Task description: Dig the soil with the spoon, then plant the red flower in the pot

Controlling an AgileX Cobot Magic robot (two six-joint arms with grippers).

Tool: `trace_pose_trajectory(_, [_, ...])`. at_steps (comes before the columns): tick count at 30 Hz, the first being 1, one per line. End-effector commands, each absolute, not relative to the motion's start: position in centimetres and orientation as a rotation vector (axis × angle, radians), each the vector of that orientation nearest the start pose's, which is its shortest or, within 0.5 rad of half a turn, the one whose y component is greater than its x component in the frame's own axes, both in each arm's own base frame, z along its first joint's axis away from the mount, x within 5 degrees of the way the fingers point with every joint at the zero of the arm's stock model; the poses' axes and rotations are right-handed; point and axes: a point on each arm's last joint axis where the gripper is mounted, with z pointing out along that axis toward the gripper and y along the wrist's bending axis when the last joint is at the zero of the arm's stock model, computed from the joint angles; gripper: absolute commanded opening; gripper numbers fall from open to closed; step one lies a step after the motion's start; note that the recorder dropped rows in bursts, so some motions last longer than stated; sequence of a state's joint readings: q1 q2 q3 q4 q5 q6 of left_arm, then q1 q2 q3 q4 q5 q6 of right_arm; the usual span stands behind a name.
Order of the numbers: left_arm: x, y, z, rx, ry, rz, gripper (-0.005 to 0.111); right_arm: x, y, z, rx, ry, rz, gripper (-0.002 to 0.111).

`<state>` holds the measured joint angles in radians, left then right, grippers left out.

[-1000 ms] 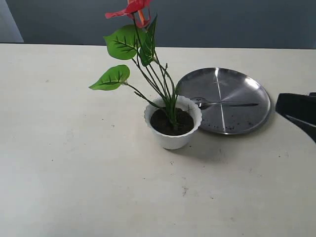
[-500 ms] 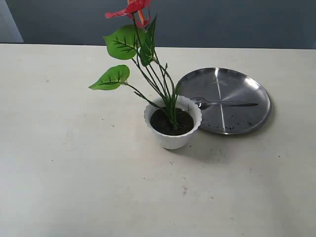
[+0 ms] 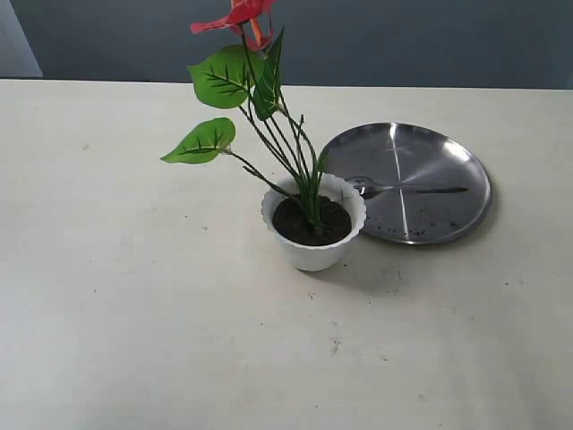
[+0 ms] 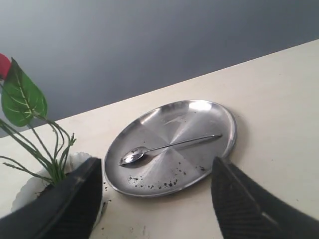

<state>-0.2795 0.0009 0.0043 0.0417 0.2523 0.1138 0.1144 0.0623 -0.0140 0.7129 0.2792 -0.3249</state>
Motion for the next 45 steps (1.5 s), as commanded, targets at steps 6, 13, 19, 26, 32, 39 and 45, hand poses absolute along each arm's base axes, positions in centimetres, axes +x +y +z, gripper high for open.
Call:
trace_pose_trajectory(6, [5.3,-1.5,19.1,0.364,1.686,-0.09,0.0,5.4,0.9,18.7,0.217,1.776,0.377,0.061])
trace_pose_trajectory(13, [5.3,-1.5,19.1,0.364,1.686,-0.09,0.0,5.5,0.5,19.1,0.22,1.726,0.332,0.061])
trace_pose_trajectory(19, [5.3,-1.5,19.1,0.364,1.686,-0.09,0.0,5.5,0.6,19.0,0.238,1.739,0.356,0.061])
trace_pose_trajectory(26, [5.3,-1.5,19.1,0.364,1.686,-0.09,0.0,5.5,0.6,19.0,0.243,1.739,0.363,0.061])
trace_pose_trajectory(32, [5.3,-1.5,19.1,0.364,1.686,-0.09,0.0,5.5,0.6,19.0,0.243,1.739,0.363,0.061])
trace_pose_trajectory(39, [5.3,-1.5,19.1,0.364,1.686,-0.09,0.0,5.5,0.6,19.0,0.243,1.739,0.363,0.061])
trace_pose_trajectory(45, [5.3,-1.5,19.1,0.364,1.686,-0.09,0.0,5.5,0.6,19.0,0.242,1.737,0.362,0.061])
